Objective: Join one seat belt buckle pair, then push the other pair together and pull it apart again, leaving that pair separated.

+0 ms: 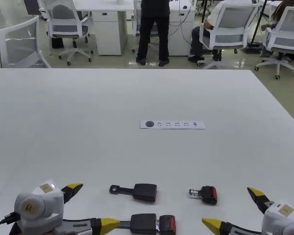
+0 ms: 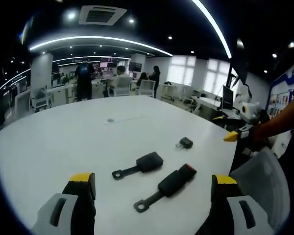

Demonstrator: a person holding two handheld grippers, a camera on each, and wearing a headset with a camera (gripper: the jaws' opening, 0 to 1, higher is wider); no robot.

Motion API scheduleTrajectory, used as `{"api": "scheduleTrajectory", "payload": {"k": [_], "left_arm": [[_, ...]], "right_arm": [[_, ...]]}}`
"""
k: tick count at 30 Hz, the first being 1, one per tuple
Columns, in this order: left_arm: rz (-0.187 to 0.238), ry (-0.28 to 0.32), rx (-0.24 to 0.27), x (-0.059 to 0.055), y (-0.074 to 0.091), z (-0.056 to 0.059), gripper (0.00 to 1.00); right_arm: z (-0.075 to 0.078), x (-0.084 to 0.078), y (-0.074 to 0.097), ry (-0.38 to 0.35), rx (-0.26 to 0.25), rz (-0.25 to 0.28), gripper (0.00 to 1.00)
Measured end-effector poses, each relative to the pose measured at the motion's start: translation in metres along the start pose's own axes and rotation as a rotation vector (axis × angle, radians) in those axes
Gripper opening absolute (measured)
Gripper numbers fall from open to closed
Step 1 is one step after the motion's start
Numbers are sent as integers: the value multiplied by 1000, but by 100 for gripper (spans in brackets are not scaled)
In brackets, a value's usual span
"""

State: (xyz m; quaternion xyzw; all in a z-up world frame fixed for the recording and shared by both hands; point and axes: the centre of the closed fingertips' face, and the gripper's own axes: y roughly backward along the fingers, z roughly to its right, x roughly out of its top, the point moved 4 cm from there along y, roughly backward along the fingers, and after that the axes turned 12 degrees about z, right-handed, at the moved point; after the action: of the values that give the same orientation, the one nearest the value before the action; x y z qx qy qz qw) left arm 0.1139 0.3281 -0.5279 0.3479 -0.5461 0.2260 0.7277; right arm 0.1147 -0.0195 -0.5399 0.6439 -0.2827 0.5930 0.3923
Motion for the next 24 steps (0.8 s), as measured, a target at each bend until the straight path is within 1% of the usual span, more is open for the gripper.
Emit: {"api": "scheduleTrajectory", "payload": {"k": [1,2,3,5,7,10,12,14,18,21,24], "left_arm": [[-4,-1,-11,-2,1,6,100],[-10,-14,-18,-3,3,9,100],[-15,-24,-19,-5,5,10,100],[-17,-12,-24,-7,7,10,100],[-19,-19,-30,-9,11,10,100],[-23,-27,-41,-10,15,13,100],[-24,-31,-40,-12,19,8,100],[-22,-22,-38,-12,20,10,100],[-31,-31,-42,-15,25,11,100],[-21,-19,-36,-13,28,12,100],[-24,-23,-32,-14,31,11,100]], "right_arm": [[-4,-1,3,5,11,-4,100],[-6,-1,5,7,14,-7,100],[-8,-1,7,7,17,-8,100],[-13,-2,11,15,35,-11,100],[-17,-2,15,19,39,-14,100],[-17,-3,20,26,50,-21,100],[-17,-3,22,36,54,-21,100],[-15,-3,23,28,49,-20,100],[-16,-2,24,35,53,-19,100],[-17,-2,24,40,63,-22,100],[-17,-3,24,41,65,-26,100]]}}
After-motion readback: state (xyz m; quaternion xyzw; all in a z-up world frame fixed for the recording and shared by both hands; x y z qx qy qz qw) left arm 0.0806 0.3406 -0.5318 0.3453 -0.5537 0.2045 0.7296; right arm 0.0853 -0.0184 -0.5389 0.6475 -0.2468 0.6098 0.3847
